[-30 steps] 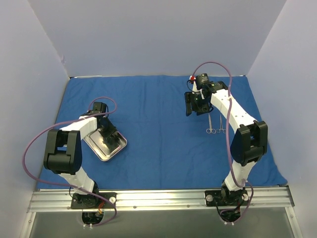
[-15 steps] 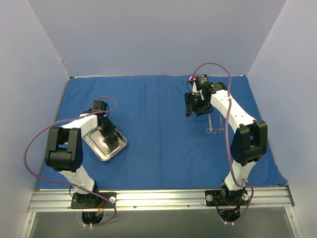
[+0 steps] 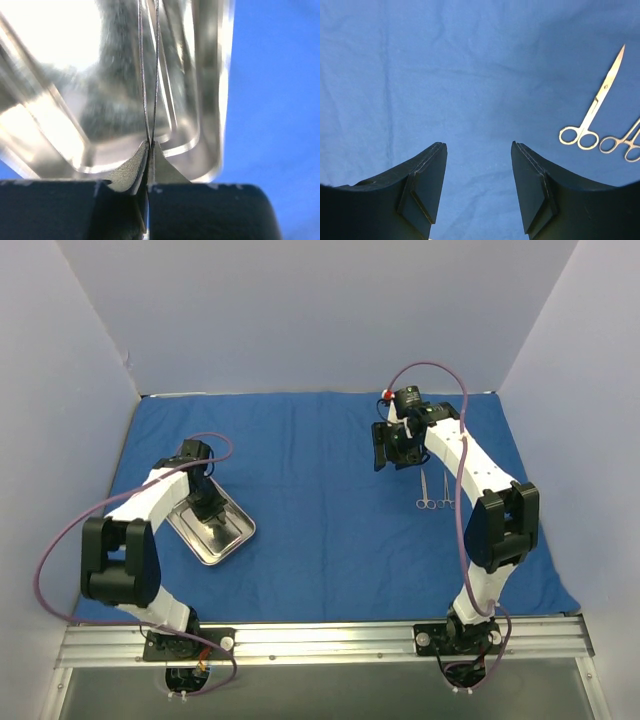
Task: Open and lay out the surgical kit
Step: Pick up the medical item from the container, then place the medical item in the surgical kit.
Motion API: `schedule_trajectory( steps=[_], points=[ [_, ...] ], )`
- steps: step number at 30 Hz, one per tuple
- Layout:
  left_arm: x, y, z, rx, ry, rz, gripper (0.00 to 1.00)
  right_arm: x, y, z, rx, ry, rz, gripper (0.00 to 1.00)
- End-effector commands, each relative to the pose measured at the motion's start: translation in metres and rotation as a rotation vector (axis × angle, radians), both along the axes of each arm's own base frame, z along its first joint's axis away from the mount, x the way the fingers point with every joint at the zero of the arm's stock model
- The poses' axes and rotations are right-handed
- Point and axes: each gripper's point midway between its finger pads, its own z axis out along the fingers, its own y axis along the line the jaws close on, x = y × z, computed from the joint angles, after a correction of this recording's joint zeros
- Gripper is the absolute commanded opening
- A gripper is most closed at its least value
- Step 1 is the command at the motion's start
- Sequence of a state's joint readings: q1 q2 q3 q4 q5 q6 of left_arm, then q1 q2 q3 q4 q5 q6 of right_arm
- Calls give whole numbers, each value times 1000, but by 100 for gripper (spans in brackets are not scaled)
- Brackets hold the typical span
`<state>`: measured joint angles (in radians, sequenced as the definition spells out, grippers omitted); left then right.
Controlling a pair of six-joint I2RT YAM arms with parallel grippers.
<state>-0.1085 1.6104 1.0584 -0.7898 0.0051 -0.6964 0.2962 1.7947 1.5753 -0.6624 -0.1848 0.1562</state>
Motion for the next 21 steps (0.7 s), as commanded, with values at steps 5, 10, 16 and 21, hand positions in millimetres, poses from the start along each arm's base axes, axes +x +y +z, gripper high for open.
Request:
schedule_trajectory(
  steps=[5,10,16,21],
  points=[
    [-4,-20,99,-137,-259,-203,2,22,46,14,134,6,84,55],
    [16,-78,147,-446,-524,-412,2,15,125,29,570,80,294,54],
    [38,-124,195,-718,-673,-591,2,11,178,72,842,70,439,54],
    [45,-152,214,-860,-712,-678,2,5,191,90,894,60,499,56]
  ],
)
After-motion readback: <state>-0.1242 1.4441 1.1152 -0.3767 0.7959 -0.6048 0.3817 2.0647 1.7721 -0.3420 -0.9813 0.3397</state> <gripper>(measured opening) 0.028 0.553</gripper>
